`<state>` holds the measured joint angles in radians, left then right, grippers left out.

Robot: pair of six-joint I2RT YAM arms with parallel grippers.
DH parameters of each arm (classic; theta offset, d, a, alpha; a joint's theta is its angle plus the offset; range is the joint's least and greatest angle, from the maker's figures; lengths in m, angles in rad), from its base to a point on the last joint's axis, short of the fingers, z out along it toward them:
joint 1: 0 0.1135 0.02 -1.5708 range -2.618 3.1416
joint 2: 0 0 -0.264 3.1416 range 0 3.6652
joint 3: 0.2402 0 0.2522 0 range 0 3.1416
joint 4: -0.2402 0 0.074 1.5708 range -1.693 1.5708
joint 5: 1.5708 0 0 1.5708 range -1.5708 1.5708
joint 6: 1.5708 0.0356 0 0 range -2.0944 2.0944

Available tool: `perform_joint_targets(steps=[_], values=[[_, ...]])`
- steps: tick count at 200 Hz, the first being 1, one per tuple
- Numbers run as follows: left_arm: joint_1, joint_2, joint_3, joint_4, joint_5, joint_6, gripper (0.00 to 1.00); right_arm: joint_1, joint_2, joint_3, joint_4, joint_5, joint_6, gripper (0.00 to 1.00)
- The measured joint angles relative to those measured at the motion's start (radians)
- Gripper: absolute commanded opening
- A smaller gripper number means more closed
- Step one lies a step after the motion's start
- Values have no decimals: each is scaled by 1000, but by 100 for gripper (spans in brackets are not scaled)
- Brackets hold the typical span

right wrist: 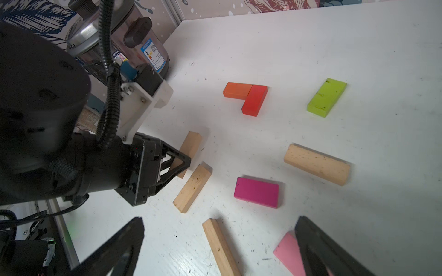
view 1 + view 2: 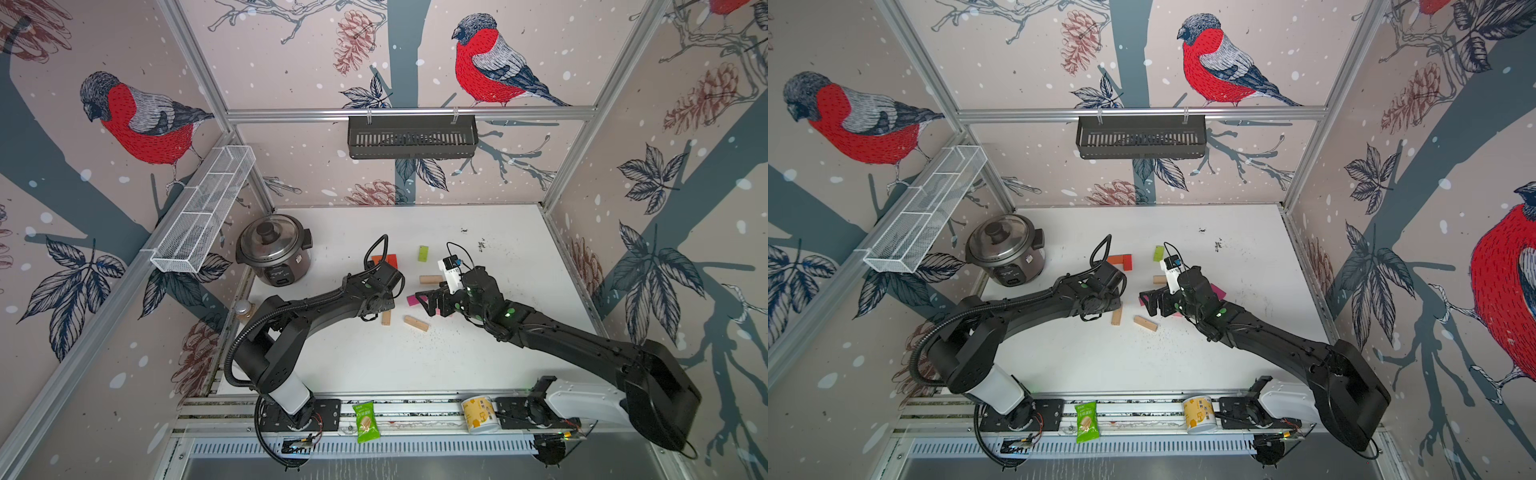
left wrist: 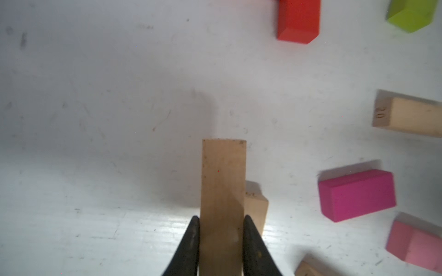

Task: Assemble the letter p with building blocks
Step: Pick up the building block from the center of the board, then assemble the building block at the center of the board.

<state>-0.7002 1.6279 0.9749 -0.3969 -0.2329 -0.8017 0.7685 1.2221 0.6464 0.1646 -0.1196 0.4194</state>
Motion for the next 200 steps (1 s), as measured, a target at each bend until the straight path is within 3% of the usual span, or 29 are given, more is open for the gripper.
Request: perform_joint_targets(steps=[94,200], values=[[132,204,269,-95,82,156,22,16,-74,-91,106,18,4,100],[188,375,401,-133,106,207,22,20,-78,-91,125,41,3,100]])
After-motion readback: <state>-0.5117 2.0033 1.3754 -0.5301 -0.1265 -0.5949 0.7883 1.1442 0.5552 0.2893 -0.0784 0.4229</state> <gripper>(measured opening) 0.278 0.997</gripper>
